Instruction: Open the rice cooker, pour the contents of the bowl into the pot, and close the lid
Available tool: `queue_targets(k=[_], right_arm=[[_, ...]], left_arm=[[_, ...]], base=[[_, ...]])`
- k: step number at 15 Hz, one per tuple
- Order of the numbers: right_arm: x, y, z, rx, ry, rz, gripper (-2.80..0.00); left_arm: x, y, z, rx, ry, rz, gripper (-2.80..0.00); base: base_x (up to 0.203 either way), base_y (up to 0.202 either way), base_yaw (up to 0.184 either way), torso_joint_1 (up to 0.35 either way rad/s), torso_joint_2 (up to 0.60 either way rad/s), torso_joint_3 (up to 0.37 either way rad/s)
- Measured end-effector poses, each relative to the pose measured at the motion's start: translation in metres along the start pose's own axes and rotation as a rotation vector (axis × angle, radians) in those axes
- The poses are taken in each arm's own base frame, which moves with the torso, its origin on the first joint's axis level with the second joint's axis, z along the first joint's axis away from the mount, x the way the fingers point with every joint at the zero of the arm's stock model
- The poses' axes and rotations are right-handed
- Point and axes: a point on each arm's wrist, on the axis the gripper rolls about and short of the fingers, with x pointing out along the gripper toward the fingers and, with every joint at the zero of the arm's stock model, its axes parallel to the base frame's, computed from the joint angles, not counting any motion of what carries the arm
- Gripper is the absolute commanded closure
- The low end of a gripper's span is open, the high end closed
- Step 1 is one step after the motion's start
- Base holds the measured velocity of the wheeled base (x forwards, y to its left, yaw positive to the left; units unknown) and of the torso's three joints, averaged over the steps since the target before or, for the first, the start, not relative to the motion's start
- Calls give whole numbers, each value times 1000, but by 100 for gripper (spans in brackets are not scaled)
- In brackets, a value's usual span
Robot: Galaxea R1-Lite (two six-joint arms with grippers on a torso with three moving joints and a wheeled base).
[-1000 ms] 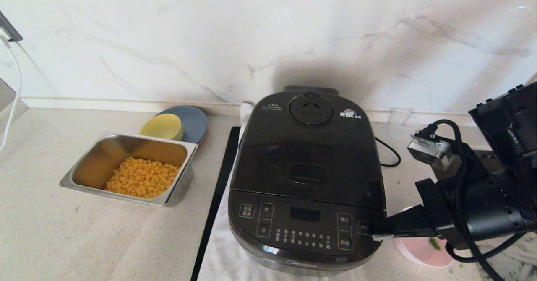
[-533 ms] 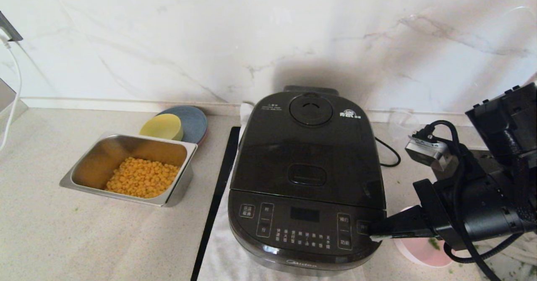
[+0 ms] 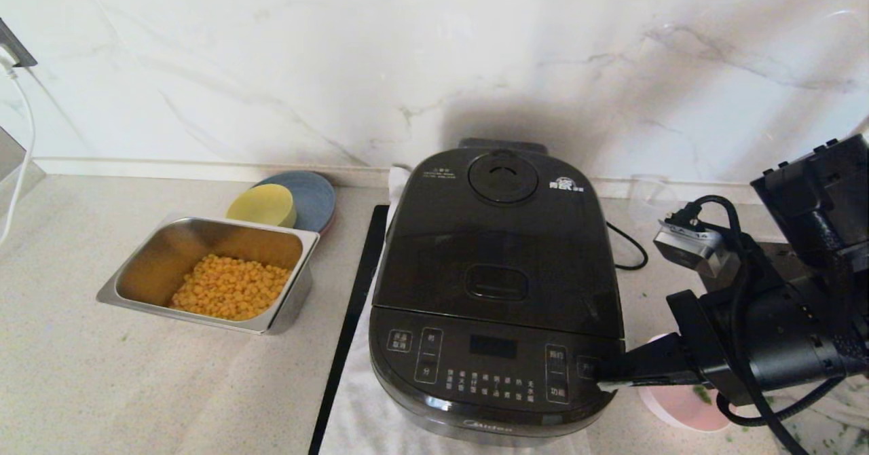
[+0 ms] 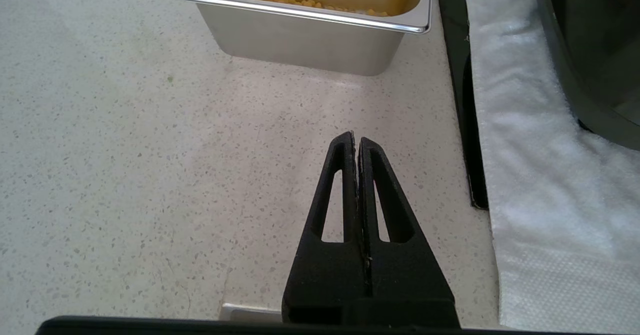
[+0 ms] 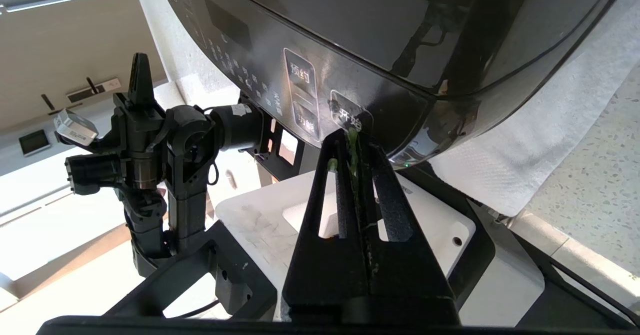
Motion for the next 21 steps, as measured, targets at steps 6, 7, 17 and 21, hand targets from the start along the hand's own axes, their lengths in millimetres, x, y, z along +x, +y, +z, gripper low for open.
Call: queue_targets(k=[6,7,17,21], right_arm=[[2,1,2,-3,1,2,0],[2,1,2,-3,1,2,0],[8,2,9,-22,-28,26,0],[10,1,11,-20,-25,21,0]], left_arm=[[0,0,0,0,-1,0,0],[0,0,0,0,-1,0,0],[0,0,0,0,-1,0,0],[0,0,0,0,-1,0,0]], base=[[0,0,0,0,0,0],[0,0,0,0,0,0],[0,0,0,0,0,0],[0,0,0,0,0,0]])
